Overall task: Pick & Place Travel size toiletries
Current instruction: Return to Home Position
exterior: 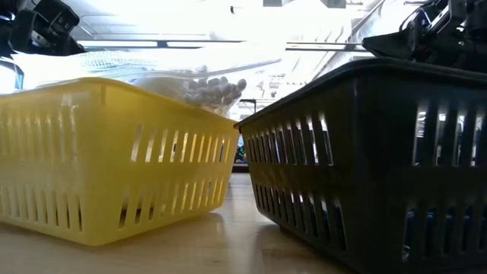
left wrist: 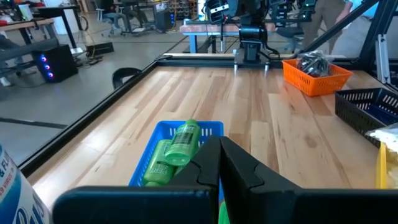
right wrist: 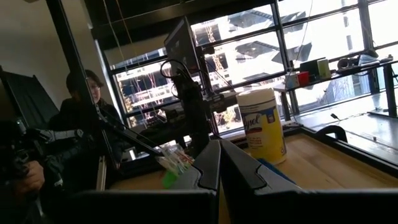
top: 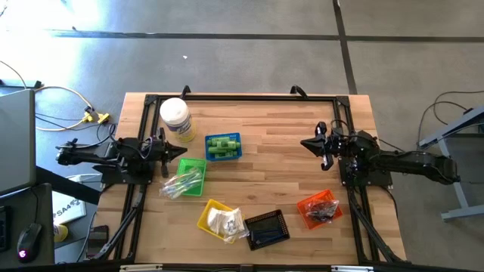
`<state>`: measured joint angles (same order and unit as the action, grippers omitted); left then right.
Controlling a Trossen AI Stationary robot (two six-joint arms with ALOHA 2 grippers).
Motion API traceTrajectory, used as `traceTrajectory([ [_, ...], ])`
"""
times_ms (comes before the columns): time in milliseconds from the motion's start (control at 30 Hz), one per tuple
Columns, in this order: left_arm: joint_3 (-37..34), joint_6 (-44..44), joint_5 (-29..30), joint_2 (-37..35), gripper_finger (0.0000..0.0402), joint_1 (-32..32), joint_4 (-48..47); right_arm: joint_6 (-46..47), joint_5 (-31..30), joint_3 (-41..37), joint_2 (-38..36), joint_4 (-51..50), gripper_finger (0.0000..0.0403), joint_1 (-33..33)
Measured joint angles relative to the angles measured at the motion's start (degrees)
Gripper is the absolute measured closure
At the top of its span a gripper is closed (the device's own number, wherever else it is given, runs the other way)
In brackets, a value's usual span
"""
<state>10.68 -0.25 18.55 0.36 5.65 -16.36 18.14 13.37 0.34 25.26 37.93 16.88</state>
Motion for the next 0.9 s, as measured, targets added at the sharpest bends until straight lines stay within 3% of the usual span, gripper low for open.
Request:
traceTrajectory([
  [633,-1.1,-0.1,-3.7,0.0,0.0402,0.0,-0.2,-0.1,-0.1,0.0,3.7,0.0,0.04,-0.9],
  [900,-2.8,-1.5,-4.1,0.0,0.0402,0.0,0.1,-1.2,-4.3,0.0,7.4,0.7,0.04,-4.7],
])
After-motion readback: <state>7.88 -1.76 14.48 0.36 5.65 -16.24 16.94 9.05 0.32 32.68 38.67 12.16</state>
